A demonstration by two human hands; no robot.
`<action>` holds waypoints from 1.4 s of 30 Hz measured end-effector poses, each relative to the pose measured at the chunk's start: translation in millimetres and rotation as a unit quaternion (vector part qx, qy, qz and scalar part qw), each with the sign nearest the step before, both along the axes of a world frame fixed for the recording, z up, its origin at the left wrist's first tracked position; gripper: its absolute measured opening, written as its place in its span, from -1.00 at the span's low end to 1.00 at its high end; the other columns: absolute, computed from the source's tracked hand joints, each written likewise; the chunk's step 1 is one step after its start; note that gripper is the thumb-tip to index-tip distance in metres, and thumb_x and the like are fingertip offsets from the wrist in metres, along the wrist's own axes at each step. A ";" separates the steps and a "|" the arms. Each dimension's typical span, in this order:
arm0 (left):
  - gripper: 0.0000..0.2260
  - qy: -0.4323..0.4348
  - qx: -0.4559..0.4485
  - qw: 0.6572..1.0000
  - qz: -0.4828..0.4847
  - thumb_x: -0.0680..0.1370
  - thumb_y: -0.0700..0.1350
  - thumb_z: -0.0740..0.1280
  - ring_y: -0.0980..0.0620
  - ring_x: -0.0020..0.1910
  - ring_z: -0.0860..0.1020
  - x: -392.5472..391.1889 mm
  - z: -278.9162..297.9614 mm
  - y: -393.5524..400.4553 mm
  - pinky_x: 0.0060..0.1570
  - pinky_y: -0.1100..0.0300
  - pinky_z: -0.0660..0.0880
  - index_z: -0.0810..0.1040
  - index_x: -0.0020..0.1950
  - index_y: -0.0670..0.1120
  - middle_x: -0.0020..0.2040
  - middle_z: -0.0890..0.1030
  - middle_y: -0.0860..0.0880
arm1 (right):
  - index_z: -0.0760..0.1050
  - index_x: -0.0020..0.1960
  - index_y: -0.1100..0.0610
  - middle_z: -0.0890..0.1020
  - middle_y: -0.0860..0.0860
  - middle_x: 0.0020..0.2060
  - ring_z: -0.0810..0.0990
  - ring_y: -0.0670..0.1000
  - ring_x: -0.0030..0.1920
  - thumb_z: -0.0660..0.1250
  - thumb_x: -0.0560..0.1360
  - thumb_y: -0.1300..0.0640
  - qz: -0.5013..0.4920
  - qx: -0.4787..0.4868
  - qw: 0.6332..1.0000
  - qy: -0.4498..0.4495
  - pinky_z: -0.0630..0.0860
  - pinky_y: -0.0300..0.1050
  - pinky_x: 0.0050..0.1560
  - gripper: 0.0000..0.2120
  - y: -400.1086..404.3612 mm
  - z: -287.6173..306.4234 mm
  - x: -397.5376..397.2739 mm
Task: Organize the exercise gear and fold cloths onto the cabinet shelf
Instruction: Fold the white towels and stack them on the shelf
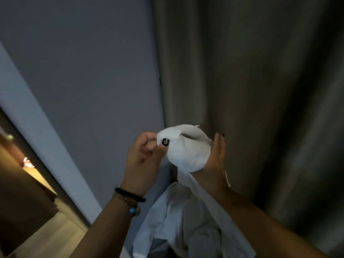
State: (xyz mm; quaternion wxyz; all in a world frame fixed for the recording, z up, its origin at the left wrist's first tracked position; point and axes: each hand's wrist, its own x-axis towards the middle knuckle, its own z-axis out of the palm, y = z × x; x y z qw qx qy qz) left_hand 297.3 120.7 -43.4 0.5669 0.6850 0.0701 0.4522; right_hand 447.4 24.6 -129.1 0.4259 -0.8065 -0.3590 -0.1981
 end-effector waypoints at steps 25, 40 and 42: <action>0.23 0.212 -0.096 0.972 0.023 0.01 0.44 0.47 0.18 0.30 0.36 4.2 -74.1 3.0 0.23 0.37 0.30 0.01 0.54 0.05 0.41 0.32 0.09 | 0.61 -0.17 0.19 0.64 0.08 -0.27 0.62 0.10 -0.21 0.28 0.28 0.41 0.236 0.163 0.819 0.496 0.56 -0.12 -0.17 -0.77 57.6 181.2 -94.1; -0.62 0.060 -0.183 0.981 0.032 0.47 -0.05 0.46 0.11 0.13 0.61 -8.1 -38.8 22.9 0.12 0.16 0.54 0.54 0.28 -0.03 0.16 0.65 0.05 | 0.67 -0.04 0.11 0.71 0.09 -0.10 0.67 0.06 -0.07 0.41 0.46 -0.01 0.246 0.109 0.818 0.509 0.59 -0.05 -0.01 -0.79 16.4 106.3 -27.2; -0.59 0.045 -0.195 0.979 0.026 0.47 -0.02 0.44 0.06 0.17 0.59 -7.7 -16.3 31.4 0.21 0.06 0.51 0.52 0.30 -0.04 0.19 0.63 0.02 | 0.67 -0.04 0.03 0.71 0.04 -0.07 0.65 0.04 -0.01 0.32 0.53 0.06 0.268 0.098 0.824 0.490 0.58 -0.09 0.00 -0.86 7.7 82.0 -30.1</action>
